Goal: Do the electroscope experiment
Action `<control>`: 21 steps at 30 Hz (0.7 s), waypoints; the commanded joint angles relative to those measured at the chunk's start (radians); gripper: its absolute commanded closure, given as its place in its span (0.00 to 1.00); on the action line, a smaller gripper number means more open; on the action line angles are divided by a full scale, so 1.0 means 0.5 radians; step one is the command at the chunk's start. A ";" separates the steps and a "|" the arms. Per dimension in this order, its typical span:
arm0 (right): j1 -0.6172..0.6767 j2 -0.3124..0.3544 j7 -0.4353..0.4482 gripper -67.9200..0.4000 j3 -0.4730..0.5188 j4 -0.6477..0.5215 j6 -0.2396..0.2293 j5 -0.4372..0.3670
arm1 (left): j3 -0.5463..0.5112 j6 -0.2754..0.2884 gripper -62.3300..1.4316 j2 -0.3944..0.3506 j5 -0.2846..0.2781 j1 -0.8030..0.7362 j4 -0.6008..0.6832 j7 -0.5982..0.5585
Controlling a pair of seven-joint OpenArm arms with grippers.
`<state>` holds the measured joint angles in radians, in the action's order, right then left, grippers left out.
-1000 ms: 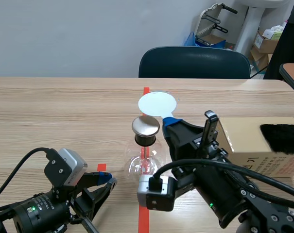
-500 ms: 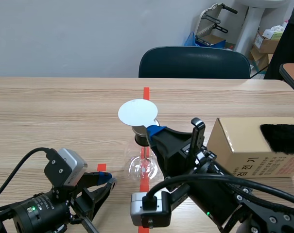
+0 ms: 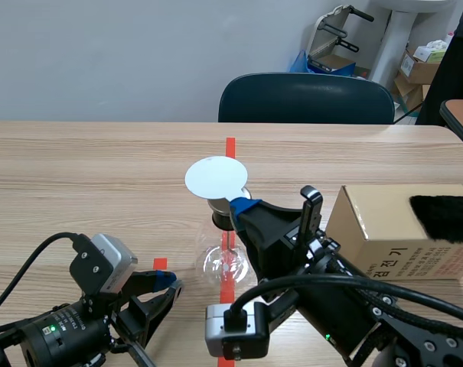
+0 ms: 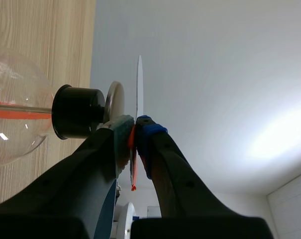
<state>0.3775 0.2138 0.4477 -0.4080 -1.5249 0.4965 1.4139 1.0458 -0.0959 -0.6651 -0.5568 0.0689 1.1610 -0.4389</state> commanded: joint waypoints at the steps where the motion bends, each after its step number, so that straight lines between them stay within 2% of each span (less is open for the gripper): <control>1: 0.004 0.021 -0.008 0.98 0.008 -0.007 0.023 -0.005 | -0.013 0.011 0.80 0.011 0.009 -0.005 0.050 -0.034; 6: 0.019 0.021 -0.057 0.98 0.008 -0.007 0.042 -0.005 | -0.013 0.011 0.80 0.011 0.009 -0.005 0.050 -0.034; 10: 0.021 0.021 -0.161 0.98 0.008 -0.008 0.076 -0.005 | -0.013 0.011 0.80 0.011 0.008 -0.005 0.050 -0.034; 21: 0.053 0.021 -0.692 0.98 0.034 -0.008 0.074 0.002 | -0.013 0.011 0.80 0.011 0.008 -0.005 0.050 -0.035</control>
<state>0.4030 0.2138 0.1165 -0.4000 -1.5246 0.5217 1.4143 1.0458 -0.0959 -0.6651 -0.5568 0.0689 1.1610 -0.4397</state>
